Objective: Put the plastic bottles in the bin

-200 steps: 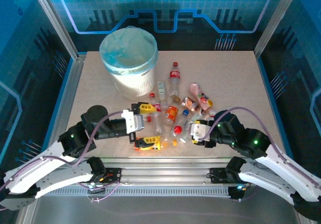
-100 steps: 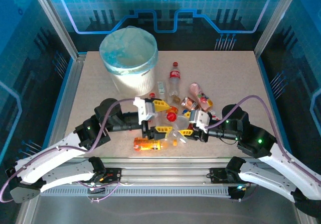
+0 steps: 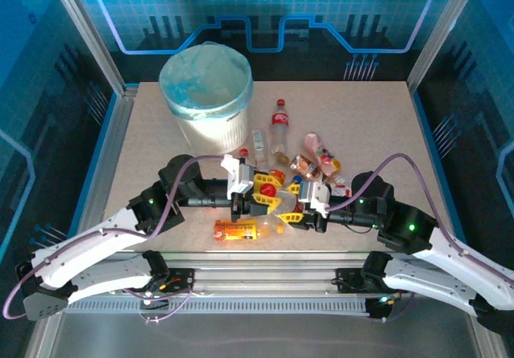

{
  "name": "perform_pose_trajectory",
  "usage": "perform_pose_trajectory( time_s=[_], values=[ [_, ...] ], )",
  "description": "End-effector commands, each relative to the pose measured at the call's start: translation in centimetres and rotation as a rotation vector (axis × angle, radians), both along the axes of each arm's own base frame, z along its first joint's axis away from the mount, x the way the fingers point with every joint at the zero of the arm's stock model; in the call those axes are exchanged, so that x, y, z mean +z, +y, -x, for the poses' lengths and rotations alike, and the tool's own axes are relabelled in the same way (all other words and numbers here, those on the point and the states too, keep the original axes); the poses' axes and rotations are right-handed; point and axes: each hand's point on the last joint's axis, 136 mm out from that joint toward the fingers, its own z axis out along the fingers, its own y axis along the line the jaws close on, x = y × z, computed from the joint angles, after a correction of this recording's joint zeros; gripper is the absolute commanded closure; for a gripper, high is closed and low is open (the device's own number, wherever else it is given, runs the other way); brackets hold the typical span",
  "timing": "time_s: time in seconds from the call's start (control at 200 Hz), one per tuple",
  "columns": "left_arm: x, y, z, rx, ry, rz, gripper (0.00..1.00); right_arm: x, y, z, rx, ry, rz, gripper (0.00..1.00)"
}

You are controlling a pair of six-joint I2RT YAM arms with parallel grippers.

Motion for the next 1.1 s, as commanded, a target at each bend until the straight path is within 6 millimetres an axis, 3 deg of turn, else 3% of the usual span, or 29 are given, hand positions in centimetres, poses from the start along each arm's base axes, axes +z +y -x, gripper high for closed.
perform_pose_trajectory(
  time_s=[0.0, 0.06, 0.175, 0.195, 0.305, 0.375, 0.495, 0.6, 0.74, 0.82, 0.94, 1.095],
  values=[
    [3.3, 0.9, 0.8, -0.002, -0.013, 0.105, 0.9, 0.9, 0.3, 0.2, 0.007, -0.051, -0.03, 0.42],
    [4.3, 1.2, 0.0, 0.052, -0.01, 0.124, 1.0, 1.2, 0.2, -0.2, -0.024, -0.061, -0.035, 0.3],
    [6.8, 2.6, -2.9, 0.247, -0.022, 0.137, 1.0, 2.0, 0.0, -1.3, -0.1, -0.076, -0.042, 0.09],
    [7.3, 3.0, -3.6, 0.297, -0.031, 0.131, 1.0, 3.5, -0.3, -1.5, -0.117, -0.09, -0.069, 0.08],
    [11.4, 6.4, -8.0, 0.614, -0.106, 0.103, 1.0, 5.6, -1.0, -2.9, -0.224, -0.103, -0.099, 0.06],
    [13.8, 9.6, -12.0, 0.819, -0.087, 0.081, 1.0, 6.4, -1.6, -4.0, -0.302, -0.098, -0.105, 0.06],
    [16.6, 15.2, -18.3, 1.028, 0.0, 0.109, 1.0, 6.4, -2.7, -6.4, -0.464, -0.071, -0.059, 0.04],
    [18.3, 19.2, -22.9, 1.147, 0.021, 0.12, 1.0, 6.1, -2.8, -7.3, -0.51, -0.073, 0.003, 0.03],
    [17.7, 22.7, -29.3, 1.231, 0.095, 0.103, 1.0, 7.0, -1.9, -7.2, -0.478, -0.063, -0.005, 0.03],
    [15.8, 23.7, -32.7, 1.253, 0.14, 0.086, 1.0, 7.6, -1.6, -7.0, -0.465, -0.051, -0.024, 0.04],
    [12.1, 23.5, -36.5, 1.249, 0.2, 0.008, 1.0, 8.3, -1.6, -6.9, -0.466, -0.029, -0.048, 0.05],
    [7.2, 23.0, -39.1, 1.241, 0.259, -0.109, 1.0, 7.4, -1.7, -6.8, -0.472, 0.007, -0.023, 0.06]
  ],
)
